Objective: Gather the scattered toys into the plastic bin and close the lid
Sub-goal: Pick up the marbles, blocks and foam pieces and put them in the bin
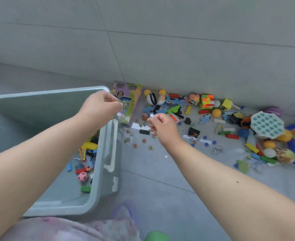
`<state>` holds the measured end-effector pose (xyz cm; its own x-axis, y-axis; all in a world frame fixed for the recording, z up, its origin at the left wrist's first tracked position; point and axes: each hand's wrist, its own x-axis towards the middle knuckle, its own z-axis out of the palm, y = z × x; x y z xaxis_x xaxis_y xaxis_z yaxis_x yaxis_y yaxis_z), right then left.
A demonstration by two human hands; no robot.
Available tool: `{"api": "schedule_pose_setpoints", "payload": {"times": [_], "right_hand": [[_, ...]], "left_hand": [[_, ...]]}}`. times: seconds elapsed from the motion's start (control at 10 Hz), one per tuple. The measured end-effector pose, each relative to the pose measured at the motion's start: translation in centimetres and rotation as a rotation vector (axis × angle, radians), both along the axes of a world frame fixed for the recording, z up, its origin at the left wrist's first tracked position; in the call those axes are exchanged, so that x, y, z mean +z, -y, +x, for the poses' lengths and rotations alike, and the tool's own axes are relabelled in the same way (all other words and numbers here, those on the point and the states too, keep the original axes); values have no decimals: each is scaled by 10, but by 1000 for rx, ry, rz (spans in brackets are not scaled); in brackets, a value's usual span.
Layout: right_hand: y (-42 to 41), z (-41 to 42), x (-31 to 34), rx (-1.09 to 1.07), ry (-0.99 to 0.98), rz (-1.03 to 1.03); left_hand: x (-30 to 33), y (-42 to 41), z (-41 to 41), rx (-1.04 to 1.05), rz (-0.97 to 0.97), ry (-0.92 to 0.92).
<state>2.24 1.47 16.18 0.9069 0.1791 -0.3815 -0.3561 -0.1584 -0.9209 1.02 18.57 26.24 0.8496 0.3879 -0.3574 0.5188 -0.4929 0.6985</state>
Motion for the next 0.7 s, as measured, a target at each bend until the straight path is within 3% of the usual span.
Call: {"api": "schedule_pose_setpoints", "payload": {"times": [0.1,0.2,0.3,0.4,0.5,0.7], "right_hand": [[74,10,-45,-132,-56,-239],[151,-6,-92,-296,-198,-477],[201,-46,-138,-205,-480,-728],[211,-92,-169,-67,-689,-812],[197,-109,-184,0,-643,-725],[159,-63,-189,180,-254,-719]], "left_hand": [[-31,55,10,-241,-44,-154],[-89,99,9,-368,-71,-425],[-155,130,-6,-288,-142,-647],[-205,158,-33,-147,-270,-809],[-236,177,-56,-165,-271,-804],[-261,196,-43,37,-433,-783]]}}
